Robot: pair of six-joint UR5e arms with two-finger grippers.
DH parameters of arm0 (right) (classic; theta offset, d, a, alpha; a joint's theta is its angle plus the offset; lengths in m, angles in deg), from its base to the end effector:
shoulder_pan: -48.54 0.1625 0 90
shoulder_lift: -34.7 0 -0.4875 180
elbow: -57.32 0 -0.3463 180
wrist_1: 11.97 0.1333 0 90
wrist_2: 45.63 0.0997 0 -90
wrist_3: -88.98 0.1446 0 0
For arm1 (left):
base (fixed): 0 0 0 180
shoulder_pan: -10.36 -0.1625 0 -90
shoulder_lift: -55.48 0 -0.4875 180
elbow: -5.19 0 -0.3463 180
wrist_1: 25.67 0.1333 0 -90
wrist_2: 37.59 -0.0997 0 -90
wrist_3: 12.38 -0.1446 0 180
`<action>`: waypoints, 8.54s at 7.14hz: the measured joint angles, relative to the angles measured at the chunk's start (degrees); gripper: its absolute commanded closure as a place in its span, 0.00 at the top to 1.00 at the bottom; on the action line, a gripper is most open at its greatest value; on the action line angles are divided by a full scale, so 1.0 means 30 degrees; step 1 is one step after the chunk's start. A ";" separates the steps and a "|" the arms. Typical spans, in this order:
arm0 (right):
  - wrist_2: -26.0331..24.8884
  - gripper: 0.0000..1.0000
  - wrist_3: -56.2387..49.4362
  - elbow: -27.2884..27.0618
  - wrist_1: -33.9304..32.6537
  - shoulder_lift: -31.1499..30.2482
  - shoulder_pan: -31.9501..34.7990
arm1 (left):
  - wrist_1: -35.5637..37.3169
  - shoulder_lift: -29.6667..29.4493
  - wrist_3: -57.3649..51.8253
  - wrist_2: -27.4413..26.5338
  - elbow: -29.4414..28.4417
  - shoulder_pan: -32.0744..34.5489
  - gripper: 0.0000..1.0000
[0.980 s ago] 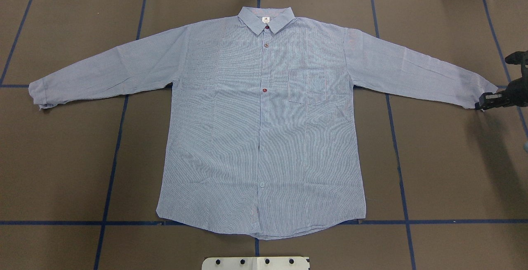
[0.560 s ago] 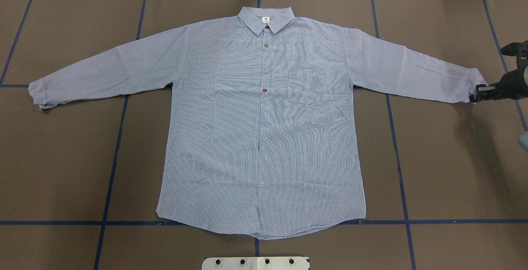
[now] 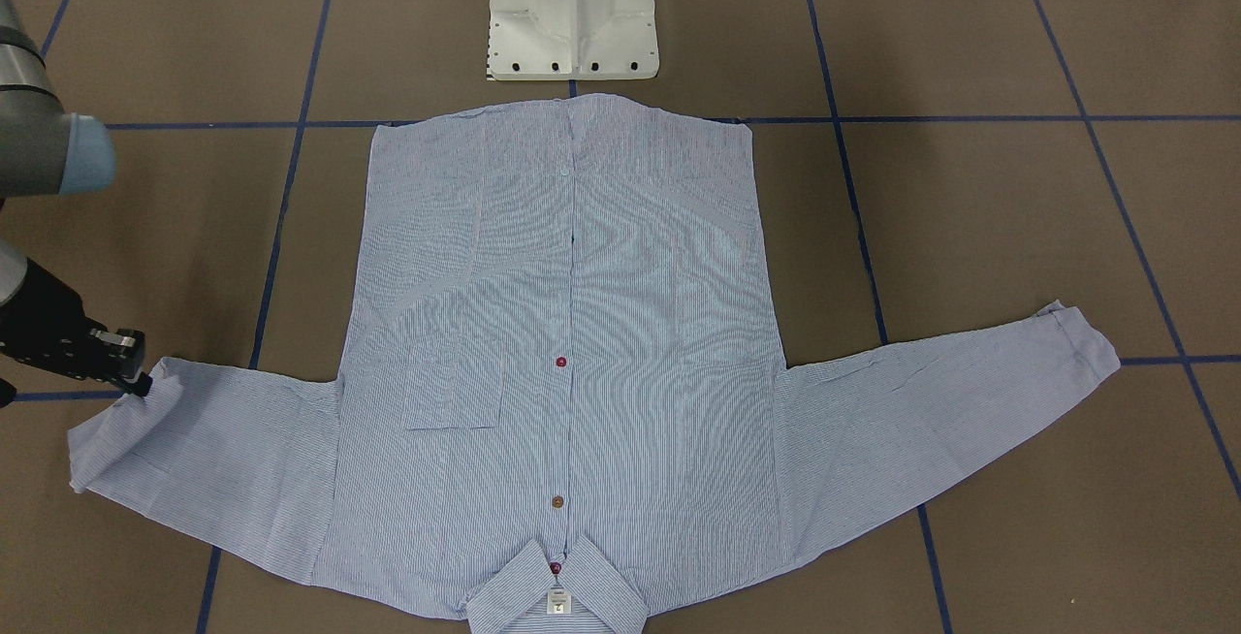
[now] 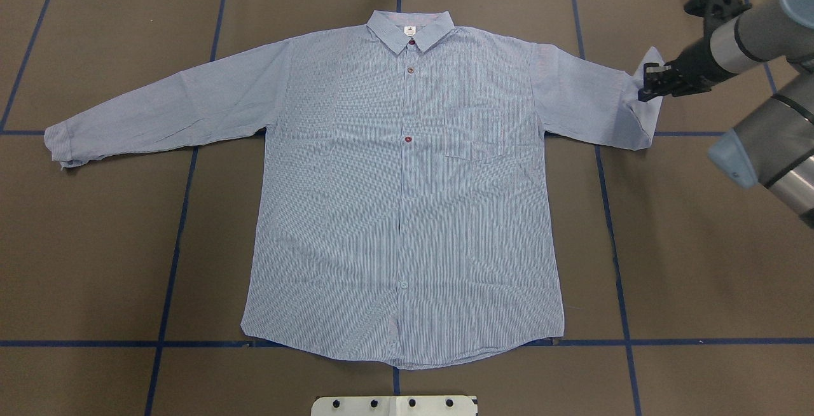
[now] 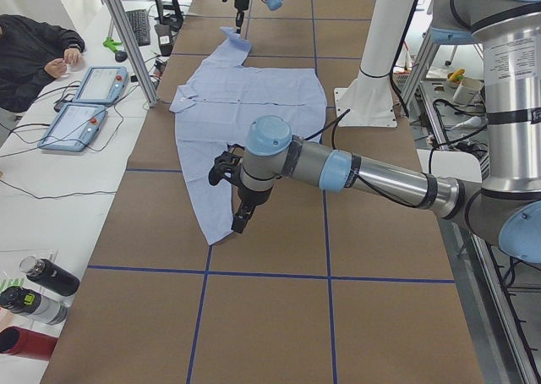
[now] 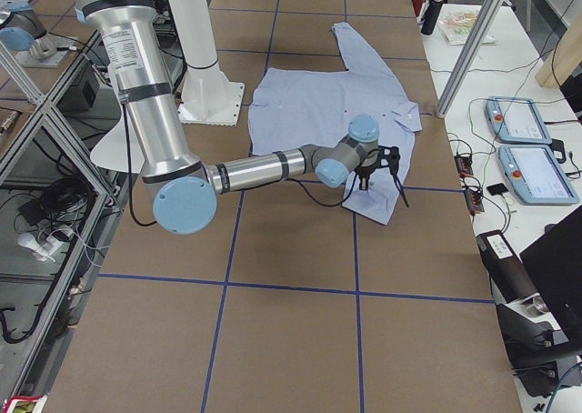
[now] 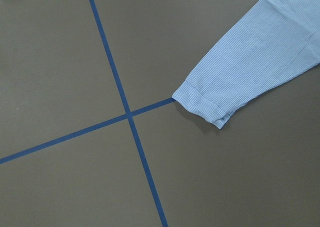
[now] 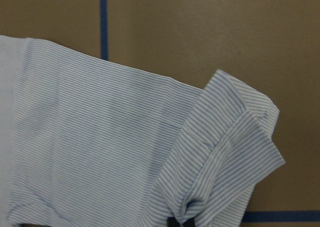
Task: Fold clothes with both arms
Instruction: 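Carry the sleeve cuff with the right gripper across toward the collar, then release the sleeve on the shirt body and lift the right gripper away, then lower the left gripper and grasp the cuff of the other sleeve, then carry the sleeve cuff with the left gripper across toward the collar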
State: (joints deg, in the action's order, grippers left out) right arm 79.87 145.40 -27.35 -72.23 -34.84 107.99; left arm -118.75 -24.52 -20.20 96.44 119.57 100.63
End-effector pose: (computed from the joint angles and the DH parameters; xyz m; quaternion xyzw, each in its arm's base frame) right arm -0.2922 -0.5921 0.5420 0.0698 -0.4546 0.0837 0.8840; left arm -0.0346 -0.3769 0.6258 0.1665 0.3597 0.1171 0.9106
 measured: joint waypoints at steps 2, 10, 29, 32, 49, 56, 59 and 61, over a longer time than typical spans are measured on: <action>-0.2368 0.00 0.1658 0.0072 -0.2979 0.3788 -0.2490 | 0.0001 -0.0016 0.0000 0.0007 -0.0010 0.0000 1.00; -1.1048 0.03 0.3793 0.6311 -0.4399 1.2988 -0.9076 | 0.0000 0.0004 0.0000 0.0058 -0.0085 0.0000 1.00; -0.0009 1.00 -1.2840 -0.5558 -1.0051 -0.0594 0.2615 | -1.8009 -0.2340 1.2584 -0.2666 -1.0130 -0.5758 1.00; 0.0473 1.00 -1.3808 -0.6164 -0.9684 -0.2060 0.3491 | -2.1392 -0.2429 1.7532 -0.4111 -1.2232 -0.7630 1.00; 0.0499 1.00 -1.3648 -0.6191 -0.9648 -0.1977 0.3506 | -2.1768 -0.3734 2.1214 -0.5465 -1.2688 -1.0937 0.00; 0.0505 1.00 -1.3591 -0.6198 -0.9668 -0.1957 0.3506 | -0.5588 -1.2599 2.3072 -0.4924 -0.6369 -1.2358 0.00; 0.0502 1.00 -1.3570 -0.6176 -0.9677 -0.1950 0.3506 | -0.2949 -1.8991 2.6704 -0.6278 -0.9460 -1.4617 0.00; 0.0538 1.00 -1.3555 -0.6166 -0.9677 -0.1932 0.3506 | -0.2862 -2.1959 2.8461 -0.7322 -1.1978 -1.5672 0.00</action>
State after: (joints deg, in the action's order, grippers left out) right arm 81.48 104.73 -45.85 -101.26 -40.64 118.50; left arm -127.34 -90.40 65.18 74.48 83.64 53.61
